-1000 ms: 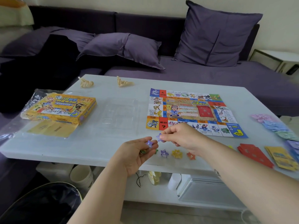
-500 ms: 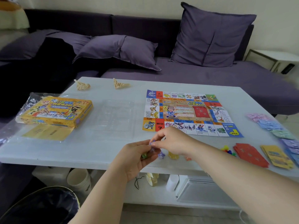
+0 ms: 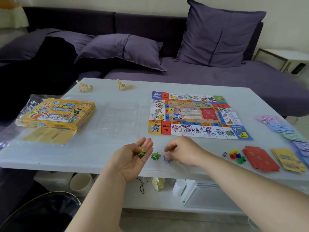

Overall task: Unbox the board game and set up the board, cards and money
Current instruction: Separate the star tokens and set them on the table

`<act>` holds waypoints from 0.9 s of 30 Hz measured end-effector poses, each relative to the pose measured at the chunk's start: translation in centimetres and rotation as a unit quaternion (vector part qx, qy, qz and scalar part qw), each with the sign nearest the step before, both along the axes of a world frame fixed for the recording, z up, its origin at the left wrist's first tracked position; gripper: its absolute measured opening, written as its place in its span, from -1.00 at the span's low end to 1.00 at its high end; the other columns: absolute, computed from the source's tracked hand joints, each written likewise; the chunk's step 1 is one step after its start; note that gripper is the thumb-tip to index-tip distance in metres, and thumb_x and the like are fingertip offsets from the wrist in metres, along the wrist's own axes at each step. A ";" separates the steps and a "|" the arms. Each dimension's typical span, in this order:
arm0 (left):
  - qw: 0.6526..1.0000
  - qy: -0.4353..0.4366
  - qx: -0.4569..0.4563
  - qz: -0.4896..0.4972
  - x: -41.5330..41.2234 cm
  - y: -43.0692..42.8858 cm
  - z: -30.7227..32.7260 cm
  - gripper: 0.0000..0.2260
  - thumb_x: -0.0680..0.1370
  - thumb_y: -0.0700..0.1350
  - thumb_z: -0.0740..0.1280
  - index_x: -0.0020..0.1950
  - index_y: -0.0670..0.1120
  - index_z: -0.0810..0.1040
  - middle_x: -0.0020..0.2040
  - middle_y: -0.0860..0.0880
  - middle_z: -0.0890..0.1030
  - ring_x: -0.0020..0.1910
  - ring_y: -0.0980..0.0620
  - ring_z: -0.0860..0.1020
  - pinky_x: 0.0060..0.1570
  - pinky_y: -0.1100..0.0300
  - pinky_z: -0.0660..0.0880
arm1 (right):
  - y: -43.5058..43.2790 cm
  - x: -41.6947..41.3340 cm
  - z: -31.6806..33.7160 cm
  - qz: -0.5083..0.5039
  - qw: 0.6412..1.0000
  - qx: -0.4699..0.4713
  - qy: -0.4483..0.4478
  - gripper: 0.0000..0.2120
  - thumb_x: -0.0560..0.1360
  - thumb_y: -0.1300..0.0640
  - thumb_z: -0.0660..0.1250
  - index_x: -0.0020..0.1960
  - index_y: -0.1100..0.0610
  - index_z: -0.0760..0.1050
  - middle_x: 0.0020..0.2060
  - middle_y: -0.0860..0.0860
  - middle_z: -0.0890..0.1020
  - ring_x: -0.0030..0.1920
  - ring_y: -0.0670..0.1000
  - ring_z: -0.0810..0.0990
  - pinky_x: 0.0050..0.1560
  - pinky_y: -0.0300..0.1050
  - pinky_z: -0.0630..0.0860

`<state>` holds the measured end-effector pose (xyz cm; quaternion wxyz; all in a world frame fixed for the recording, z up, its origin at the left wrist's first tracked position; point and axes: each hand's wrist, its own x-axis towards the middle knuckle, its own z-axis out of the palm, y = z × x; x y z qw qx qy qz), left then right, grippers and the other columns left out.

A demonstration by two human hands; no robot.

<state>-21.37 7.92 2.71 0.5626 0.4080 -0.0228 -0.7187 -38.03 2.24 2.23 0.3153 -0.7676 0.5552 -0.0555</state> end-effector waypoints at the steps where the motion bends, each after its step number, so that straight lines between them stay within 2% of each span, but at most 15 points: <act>1: 1.000 -0.006 -0.002 -0.003 0.0 0.0 -0.1 -0.65 0.57 -0.43 -0.05 0.24 -0.33 0.42 0.04 -0.24 0.57 -0.02 -0.12 0.57 0.04 -0.04 0.43 | 0.0 -0.1 0.0 -0.009 1.000 -0.011 0.006 -0.73 0.48 0.12 0.40 0.18 0.07 0.58 0.13 -0.03 0.60 0.14 -0.05 0.54 0.13 -0.22 0.41; 2: 1.000 -0.011 -0.005 -0.007 -0.1 0.0 -0.1 -0.65 0.58 -0.44 -0.05 0.25 -0.33 0.42 0.04 -0.23 0.57 -0.02 -0.12 0.57 0.03 -0.03 0.44 | 0.0 -0.2 0.2 -0.019 0.999 -0.028 0.000 -0.71 0.50 0.10 0.38 0.22 0.05 0.55 0.17 -0.04 0.57 0.18 -0.05 0.51 0.16 -0.21 0.39; 4: 1.000 -0.016 -0.015 -0.016 -0.2 -0.1 -0.1 -0.67 0.58 -0.44 -0.03 0.26 -0.34 0.41 0.04 -0.23 0.59 -0.01 -0.11 0.58 -0.01 0.00 0.51 | 0.1 -0.4 1.2 -0.033 0.996 -0.073 -0.049 -0.75 0.53 0.10 0.33 0.21 0.04 0.55 0.11 -0.08 0.57 0.17 -0.13 0.51 0.07 -0.33 0.33; 6: 0.999 -0.019 -0.031 -0.029 -0.5 -0.2 -0.1 -0.68 0.58 -0.45 0.00 0.26 -0.33 0.40 0.05 -0.25 0.60 -0.03 -0.11 0.60 -0.10 0.09 0.62 | 0.3 -0.4 2.5 -0.012 0.989 -0.096 -0.111 -0.79 0.54 0.11 0.32 0.16 0.05 0.58 -0.03 -0.15 0.56 -0.03 -0.36 0.50 -0.12 -0.52 0.28; 7: 0.998 -0.021 -0.040 -0.038 -0.8 -0.3 -0.1 -0.68 0.57 -0.46 0.01 0.26 -0.33 0.39 0.06 -0.27 0.60 -0.04 -0.11 0.61 -0.13 0.13 0.62 | 0.5 -0.4 3.2 0.019 0.988 -0.094 -0.122 -0.78 0.52 0.10 0.34 0.15 0.04 0.58 -0.07 -0.18 0.54 -0.13 -0.40 0.47 -0.18 -0.53 0.29; 8: 0.997 -0.026 -0.048 -0.052 -1.0 -0.2 -0.1 -0.70 0.56 -0.46 0.02 0.24 -0.35 0.40 0.06 -0.28 0.61 -0.05 -0.10 0.62 -0.16 0.16 0.62 | 0.8 -0.2 3.7 0.058 0.988 -0.086 -0.116 -0.76 0.49 0.06 0.38 0.16 0.00 0.57 -0.07 -0.17 0.51 -0.15 -0.37 0.45 -0.18 -0.50 0.31; 10: 0.992 -0.048 -0.066 -0.092 -1.4 -0.1 0.0 -0.73 0.56 -0.45 0.05 0.16 -0.40 0.46 0.06 -0.28 0.61 -0.05 -0.07 0.63 -0.20 0.19 0.63 | 1.3 0.1 3.7 0.123 0.987 -0.078 -0.070 -0.65 0.42 -0.01 0.45 0.19 -0.07 0.56 0.04 -0.11 0.48 -0.04 -0.24 0.41 -0.02 -0.40 0.33; 13: 0.986 -0.062 -0.083 -0.132 -1.8 0.0 0.0 -0.75 0.55 -0.43 0.09 0.12 -0.40 0.52 0.08 -0.29 0.61 0.01 -0.07 0.63 -0.16 0.21 0.62 | 1.7 0.3 3.2 0.141 0.984 -0.100 -0.038 -0.58 0.38 -0.03 0.49 0.22 -0.08 0.55 0.10 -0.11 0.45 0.12 -0.14 0.36 0.19 -0.24 0.33; 16: 0.984 -0.042 -0.093 -0.145 -1.8 0.2 0.0 -0.74 0.55 -0.43 0.09 0.10 -0.41 0.53 0.05 -0.28 0.62 -0.06 -0.04 0.65 -0.09 0.19 0.59 | 1.7 0.3 3.1 0.119 0.985 -0.101 -0.069 -0.64 0.37 0.05 0.50 0.15 -0.05 0.59 0.04 -0.11 0.46 0.07 -0.15 0.46 0.15 -0.26 0.42; 19: 0.981 -0.025 -0.100 -0.166 -2.1 0.4 0.0 -0.71 0.53 -0.43 0.06 0.05 -0.39 0.56 0.00 -0.25 0.64 -0.12 -0.06 0.65 -0.01 0.11 0.57 | 1.7 0.6 3.0 0.112 0.984 -0.090 -0.101 -0.70 0.35 0.11 0.52 0.08 0.01 0.63 -0.09 -0.17 0.45 -0.12 -0.22 0.53 0.01 -0.37 0.47; 23: 0.984 0.014 -0.082 -0.159 -2.2 0.5 0.2 -0.71 0.38 -0.38 0.12 0.03 -0.37 0.51 -0.04 -0.24 0.57 -0.07 -0.08 0.58 -0.02 0.02 0.56 | 1.7 1.0 2.7 0.132 0.982 -0.112 -0.081 -0.71 0.34 0.05 0.52 0.05 -0.01 0.64 -0.17 -0.13 0.48 -0.13 -0.11 0.46 0.01 -0.13 0.47; 25: 0.983 0.021 -0.084 -0.162 -2.2 0.5 0.4 -0.72 0.42 -0.39 0.08 0.03 -0.36 0.51 -0.07 -0.22 0.56 -0.08 -0.07 0.56 -0.03 0.03 0.58 | 1.6 1.0 3.2 0.126 0.984 -0.056 -0.112 -0.71 0.35 0.04 0.52 0.06 0.01 0.64 -0.19 -0.05 0.51 -0.19 -0.10 0.47 0.00 -0.08 0.47; 27: 0.981 0.013 -0.084 -0.173 -2.2 0.6 0.5 -0.68 0.50 -0.40 0.03 0.04 -0.37 0.55 -0.05 -0.22 0.61 -0.08 -0.09 0.60 -0.05 0.07 0.60 | 1.5 0.7 3.9 0.112 0.985 0.024 -0.132 -0.74 0.40 0.00 0.47 0.07 0.01 0.63 -0.17 -0.04 0.57 -0.17 -0.12 0.56 0.06 -0.06 0.51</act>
